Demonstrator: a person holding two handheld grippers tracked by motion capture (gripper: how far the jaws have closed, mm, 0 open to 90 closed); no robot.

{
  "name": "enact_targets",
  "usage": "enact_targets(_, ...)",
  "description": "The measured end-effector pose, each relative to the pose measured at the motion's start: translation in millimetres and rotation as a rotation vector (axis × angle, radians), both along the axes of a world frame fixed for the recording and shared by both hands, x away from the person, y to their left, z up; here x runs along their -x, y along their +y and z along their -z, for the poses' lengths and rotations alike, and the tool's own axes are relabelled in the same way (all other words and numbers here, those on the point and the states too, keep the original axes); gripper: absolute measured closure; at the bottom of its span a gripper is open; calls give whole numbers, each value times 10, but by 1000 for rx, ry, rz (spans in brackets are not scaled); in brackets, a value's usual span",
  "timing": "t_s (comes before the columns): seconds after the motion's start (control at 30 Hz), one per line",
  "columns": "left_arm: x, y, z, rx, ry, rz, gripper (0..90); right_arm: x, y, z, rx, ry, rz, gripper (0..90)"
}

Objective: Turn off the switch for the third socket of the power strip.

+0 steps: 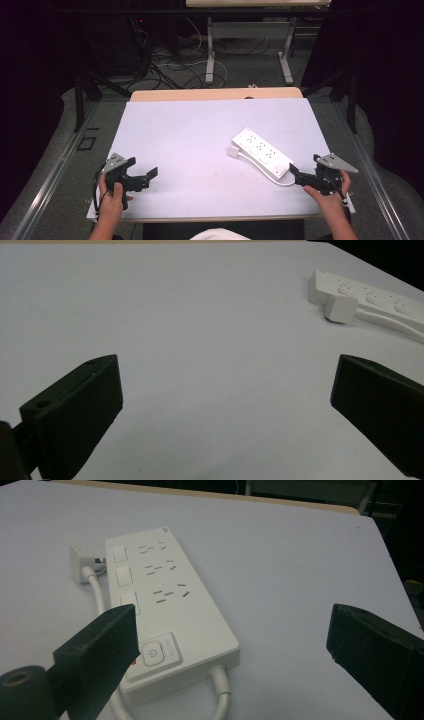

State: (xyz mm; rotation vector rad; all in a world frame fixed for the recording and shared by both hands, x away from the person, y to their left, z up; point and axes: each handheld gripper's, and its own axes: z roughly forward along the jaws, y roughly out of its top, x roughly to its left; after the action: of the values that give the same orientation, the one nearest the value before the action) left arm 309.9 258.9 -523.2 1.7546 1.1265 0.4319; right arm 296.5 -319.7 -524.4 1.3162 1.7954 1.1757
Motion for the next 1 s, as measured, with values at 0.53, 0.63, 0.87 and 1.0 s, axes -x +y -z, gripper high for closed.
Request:
enact_targets(0.53, 21, -17, -3, -7, 1, 19, 5, 26, 131, -32, 37, 29, -23, 168)
enact_targets(0.63, 6, -10, -3, -6, 2, 18, 5, 22, 168, -64, 59, 40, -37, 258)
enact_targets(0.87, -4, -15, -5, -5, 4, 19, 6, -20, 231, -117, 64, 57, -70, 472)
enact_targets(1.0, -1, -18, -4, -6, 6, 22, 6, -50, 254, -147, 61, 77, -80, 596)
